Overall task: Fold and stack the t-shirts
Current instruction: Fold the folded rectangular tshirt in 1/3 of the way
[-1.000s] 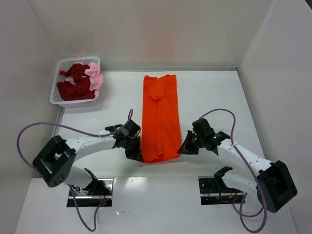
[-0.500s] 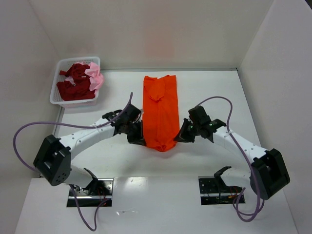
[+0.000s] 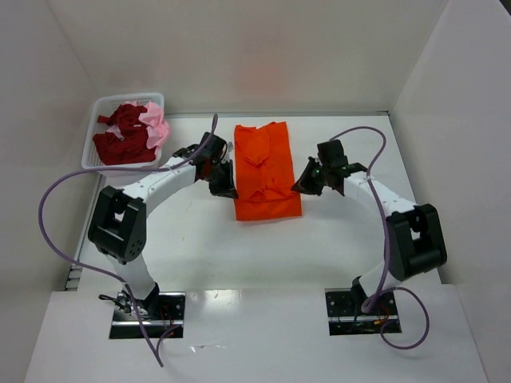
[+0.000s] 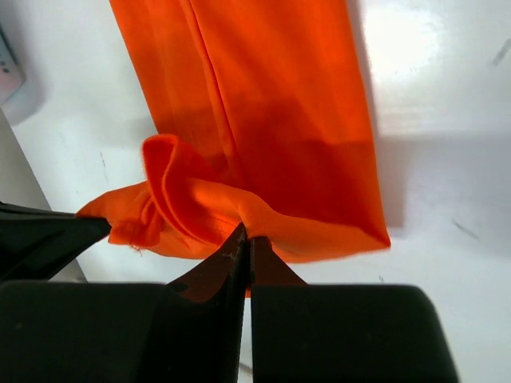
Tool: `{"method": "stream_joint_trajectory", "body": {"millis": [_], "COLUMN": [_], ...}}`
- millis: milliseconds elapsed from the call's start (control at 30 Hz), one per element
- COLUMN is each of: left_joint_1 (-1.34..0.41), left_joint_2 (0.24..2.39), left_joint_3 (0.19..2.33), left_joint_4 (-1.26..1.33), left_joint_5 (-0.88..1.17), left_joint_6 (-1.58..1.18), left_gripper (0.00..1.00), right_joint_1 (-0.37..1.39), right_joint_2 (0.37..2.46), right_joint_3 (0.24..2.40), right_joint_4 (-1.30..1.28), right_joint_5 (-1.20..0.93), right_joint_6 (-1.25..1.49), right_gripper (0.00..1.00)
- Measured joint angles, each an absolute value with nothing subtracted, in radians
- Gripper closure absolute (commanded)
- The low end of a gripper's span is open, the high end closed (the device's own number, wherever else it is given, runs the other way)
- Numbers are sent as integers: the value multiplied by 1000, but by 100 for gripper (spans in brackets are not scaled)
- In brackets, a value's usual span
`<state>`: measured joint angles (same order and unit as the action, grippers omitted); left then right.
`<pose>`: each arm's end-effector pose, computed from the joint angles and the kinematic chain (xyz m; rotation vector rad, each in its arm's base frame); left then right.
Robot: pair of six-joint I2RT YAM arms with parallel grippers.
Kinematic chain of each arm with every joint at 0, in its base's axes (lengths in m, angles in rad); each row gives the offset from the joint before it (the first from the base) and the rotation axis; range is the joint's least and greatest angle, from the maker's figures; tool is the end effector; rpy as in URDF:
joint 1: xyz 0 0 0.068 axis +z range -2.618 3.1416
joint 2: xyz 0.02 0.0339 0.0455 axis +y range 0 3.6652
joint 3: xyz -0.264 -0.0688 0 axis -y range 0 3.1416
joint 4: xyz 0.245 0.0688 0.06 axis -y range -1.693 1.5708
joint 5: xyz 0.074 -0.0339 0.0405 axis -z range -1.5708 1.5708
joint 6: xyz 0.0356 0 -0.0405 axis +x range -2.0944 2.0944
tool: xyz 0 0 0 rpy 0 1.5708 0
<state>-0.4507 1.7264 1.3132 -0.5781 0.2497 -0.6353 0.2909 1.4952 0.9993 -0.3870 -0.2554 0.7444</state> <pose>0.3281 -0.1686 0.2401 -0.1475 2.6832 -0.7022 0.2972 0.0984 0.2292 0.4621 2.5280 0.7415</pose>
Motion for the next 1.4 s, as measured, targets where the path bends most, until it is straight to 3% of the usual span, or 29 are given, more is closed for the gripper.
{"method": "stream_joint_trajectory", "body": {"millis": [600, 733, 933, 1100, 1200, 1400], "left_joint_1": [-337, -316, -295, -295, -293, -273], "left_joint_2": [2084, 2125, 2189, 2242, 2259, 2259], "left_joint_3": [1690, 1757, 1834, 1879, 1902, 1917], "left_joint_4": [-597, -608, -620, -632, -637, -636], "left_joint_5": [385, 393, 418, 434, 445, 449], "left_joint_6": [-494, -476, -463, -445, -443, -445], "left_gripper": [94, 89, 70, 62, 58, 52], "right_joint_1": [276, 259, 236, 228, 228, 220], "right_joint_2": [1905, 1955, 2037, 2104, 2133, 2148], "right_joint_3": [1380, 1453, 1499, 1512, 1531, 1570], "right_joint_4": [-336, -323, -315, -316, -316, -296], "right_joint_5": [-286, -292, -305, -311, -318, -340], "right_joint_6": [682, 682, 679, 667, 659, 657], "right_gripper": [95, 94, 84, 78, 65, 54]}}
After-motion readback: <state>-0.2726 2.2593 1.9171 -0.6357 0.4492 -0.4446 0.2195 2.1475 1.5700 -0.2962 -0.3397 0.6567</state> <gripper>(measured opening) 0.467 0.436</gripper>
